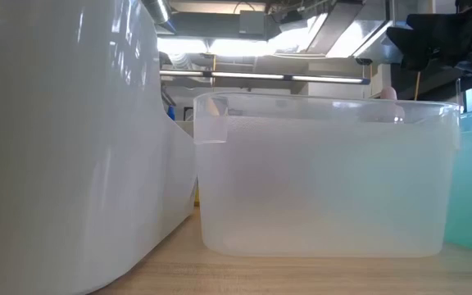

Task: Pick & Place Kitchen Items
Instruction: Put the yellow food coloring bottle into the gray bin

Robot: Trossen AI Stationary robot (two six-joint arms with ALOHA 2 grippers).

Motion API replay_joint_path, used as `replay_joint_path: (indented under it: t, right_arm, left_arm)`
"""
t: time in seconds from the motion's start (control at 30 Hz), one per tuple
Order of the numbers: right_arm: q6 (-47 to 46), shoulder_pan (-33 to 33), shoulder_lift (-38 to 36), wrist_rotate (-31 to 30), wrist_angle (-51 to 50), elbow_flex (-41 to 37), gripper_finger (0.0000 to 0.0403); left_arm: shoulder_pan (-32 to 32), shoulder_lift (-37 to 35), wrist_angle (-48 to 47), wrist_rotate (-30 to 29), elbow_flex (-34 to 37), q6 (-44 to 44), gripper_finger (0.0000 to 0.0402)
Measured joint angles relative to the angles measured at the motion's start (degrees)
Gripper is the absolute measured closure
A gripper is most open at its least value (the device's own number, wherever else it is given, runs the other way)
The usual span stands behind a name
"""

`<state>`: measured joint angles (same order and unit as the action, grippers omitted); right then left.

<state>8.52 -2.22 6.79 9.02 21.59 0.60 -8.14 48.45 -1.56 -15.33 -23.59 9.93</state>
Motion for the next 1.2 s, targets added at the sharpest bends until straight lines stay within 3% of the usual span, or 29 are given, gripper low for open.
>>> replay_joint_path:
  t: [0.3,0.67,1.2]
  right_arm:
    - [1.09,-0.06,0.00,-0.23,0.96,0.00,0.0181]
    - [0.31,-0.06,0.00,-1.47,4.19,0.02,0.0181]
    - [-1.67,-0.26,0.26,-4.52,4.68,0.02,0.0181]
  left_arm:
    - [0.00,-0.02,-1.13,1.58,-0.23,0.78,0.0219]
    - [0.00,-0.02,-12.03,3.82,-9.57,4.12,0.0219]
    - [0.02,0.20,-15.00,-0.15,-12.15,2.80,0.0219]
